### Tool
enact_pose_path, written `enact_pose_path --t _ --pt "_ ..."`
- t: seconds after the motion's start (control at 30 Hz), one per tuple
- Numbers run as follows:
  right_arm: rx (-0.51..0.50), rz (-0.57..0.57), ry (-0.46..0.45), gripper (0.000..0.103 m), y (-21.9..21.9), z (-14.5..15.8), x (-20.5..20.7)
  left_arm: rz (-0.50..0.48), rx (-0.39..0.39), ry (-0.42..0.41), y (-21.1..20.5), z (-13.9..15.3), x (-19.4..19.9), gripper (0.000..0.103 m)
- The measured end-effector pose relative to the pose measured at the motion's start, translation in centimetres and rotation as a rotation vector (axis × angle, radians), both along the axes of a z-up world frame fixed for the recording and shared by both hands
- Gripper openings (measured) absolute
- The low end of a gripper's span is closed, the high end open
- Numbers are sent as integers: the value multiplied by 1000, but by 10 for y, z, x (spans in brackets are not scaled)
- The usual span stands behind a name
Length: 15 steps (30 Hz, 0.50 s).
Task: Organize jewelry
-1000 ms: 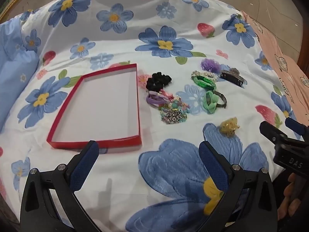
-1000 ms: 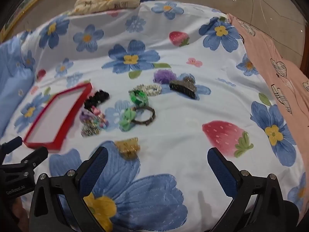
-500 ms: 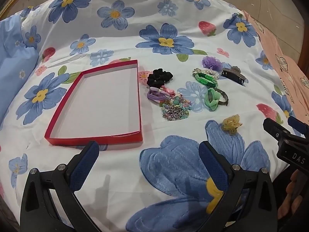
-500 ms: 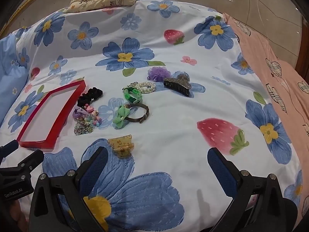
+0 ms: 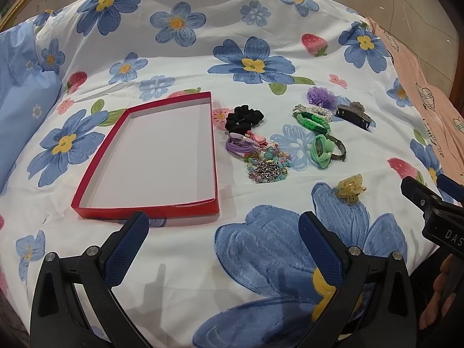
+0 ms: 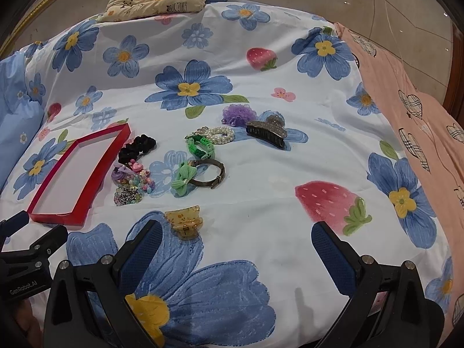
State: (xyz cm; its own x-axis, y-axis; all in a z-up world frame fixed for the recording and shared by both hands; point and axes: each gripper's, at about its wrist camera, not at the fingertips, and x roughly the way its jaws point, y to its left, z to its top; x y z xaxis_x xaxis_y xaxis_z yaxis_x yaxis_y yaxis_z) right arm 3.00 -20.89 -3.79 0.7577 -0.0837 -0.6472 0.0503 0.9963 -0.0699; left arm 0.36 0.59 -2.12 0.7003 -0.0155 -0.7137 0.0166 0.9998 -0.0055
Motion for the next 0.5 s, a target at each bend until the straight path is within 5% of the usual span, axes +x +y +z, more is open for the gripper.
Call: enact_pose_path --t 0.5 --pt "29 8 -28 103 -1 5 -5 9 17 -31 -1 9 -5 103"
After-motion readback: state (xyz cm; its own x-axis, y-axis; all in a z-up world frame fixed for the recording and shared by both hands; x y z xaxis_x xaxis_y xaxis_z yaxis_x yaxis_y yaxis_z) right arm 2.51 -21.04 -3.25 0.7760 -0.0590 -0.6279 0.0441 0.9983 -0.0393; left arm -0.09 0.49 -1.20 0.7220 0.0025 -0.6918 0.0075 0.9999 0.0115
